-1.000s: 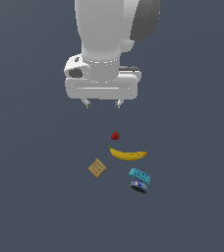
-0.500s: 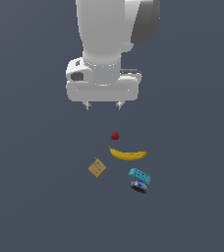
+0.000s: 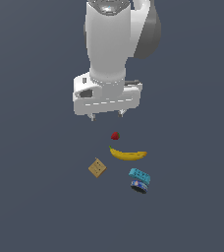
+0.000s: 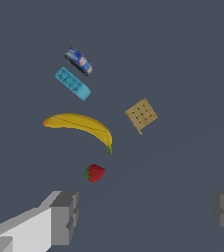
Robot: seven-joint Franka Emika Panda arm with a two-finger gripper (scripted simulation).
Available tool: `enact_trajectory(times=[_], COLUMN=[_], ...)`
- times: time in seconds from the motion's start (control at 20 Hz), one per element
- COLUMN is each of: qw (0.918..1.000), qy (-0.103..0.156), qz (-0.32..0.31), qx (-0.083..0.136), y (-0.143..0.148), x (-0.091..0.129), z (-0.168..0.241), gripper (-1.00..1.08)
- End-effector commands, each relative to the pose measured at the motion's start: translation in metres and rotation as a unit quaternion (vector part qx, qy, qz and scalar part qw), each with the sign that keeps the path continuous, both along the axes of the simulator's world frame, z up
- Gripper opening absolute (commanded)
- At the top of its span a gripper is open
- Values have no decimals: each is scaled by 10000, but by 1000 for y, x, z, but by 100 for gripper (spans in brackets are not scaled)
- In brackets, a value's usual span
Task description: Pick up a designated object from a clutter of objects.
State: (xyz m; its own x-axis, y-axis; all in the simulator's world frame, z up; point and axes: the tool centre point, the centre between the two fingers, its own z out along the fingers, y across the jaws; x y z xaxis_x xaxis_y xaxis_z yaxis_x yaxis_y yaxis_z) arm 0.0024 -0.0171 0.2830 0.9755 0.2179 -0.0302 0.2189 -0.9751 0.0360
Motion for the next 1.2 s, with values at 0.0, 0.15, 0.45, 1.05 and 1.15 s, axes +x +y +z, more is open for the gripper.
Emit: enact_trajectory(times=[0.0, 0.15, 0.45, 1.05, 1.15], qw=[9995, 9969, 9848, 9336, 9217], qy=[10, 22, 47, 75, 74], qz=[330, 792, 1739, 3581, 3877], qx=[-9, -16, -12, 64, 85], y=[4, 10, 24, 54, 60], x=[4, 8, 16, 21, 21], z=[-12, -30, -66, -137, -149], gripper=[100, 100, 100, 100, 100])
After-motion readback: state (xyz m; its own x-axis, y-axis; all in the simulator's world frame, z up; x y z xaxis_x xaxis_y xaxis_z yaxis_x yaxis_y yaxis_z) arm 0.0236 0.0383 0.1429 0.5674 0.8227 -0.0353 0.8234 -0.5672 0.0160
